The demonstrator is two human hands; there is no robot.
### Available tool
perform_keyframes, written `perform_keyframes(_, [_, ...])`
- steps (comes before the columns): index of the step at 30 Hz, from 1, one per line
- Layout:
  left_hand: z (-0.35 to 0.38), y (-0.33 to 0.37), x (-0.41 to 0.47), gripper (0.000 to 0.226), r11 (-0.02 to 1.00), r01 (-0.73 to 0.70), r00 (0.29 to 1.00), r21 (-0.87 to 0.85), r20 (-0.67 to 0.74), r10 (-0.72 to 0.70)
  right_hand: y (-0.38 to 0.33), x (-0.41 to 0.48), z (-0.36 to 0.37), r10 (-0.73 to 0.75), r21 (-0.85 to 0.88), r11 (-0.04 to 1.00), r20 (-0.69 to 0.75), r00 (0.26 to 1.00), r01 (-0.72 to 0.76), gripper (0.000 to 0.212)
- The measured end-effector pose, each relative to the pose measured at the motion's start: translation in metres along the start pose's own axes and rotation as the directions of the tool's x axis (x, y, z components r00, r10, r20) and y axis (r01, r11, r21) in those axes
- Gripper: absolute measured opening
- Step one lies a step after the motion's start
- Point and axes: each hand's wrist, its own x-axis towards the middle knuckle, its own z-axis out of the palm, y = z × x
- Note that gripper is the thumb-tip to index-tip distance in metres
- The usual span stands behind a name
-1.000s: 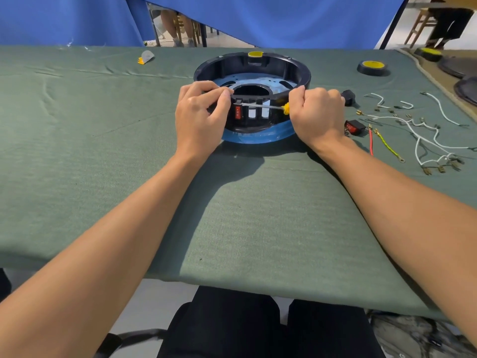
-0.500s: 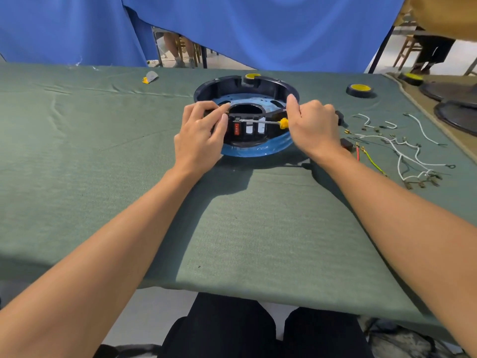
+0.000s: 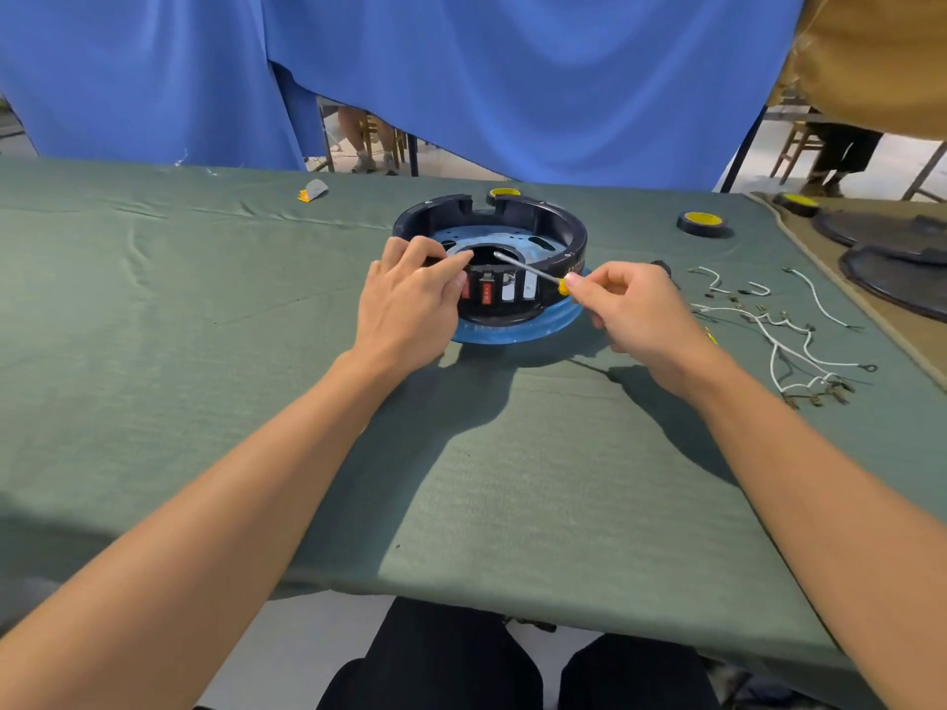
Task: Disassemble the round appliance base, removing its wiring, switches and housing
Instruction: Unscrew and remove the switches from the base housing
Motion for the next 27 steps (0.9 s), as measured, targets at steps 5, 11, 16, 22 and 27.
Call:
perform_keyframes(5, [-0.001,0.016,0.004,0.033,1.0,-0.002,1.0,0.021,-0.002,0.002,-0.016,0.003,-0.01,-0.053,0.235,0.969,-0.117,0.992,0.079,0.015])
perform_keyframes(11, [0.001,0.032,0.005,0.032,0.996,-0.054,0.998,0.075,-0.042,0.057,-0.044,0.013,-0.02,-0.051,0.367,0.923,-0.19,0.981,0.119,0.019])
perform_keyframes(16, [0.006,0.04,0.003,0.024,0.985,-0.122,0.983,0.12,-0.124,0.137,-0.057,0.023,-0.022,-0.194,-0.04,0.981,-0.34,0.92,0.192,0.03])
perform_keyframes(22, [0.018,0.033,-0.003,0.022,0.988,-0.151,0.956,0.027,-0.249,0.153,-0.069,0.034,-0.029,-0.276,-0.22,0.95,-0.274,0.921,0.22,0.031])
perform_keyframes(27, [0.023,0.031,-0.004,0.024,0.988,-0.155,0.95,0.012,-0.272,0.152,-0.076,0.041,-0.025,-0.344,-0.312,0.91,-0.201,0.917,0.272,0.032])
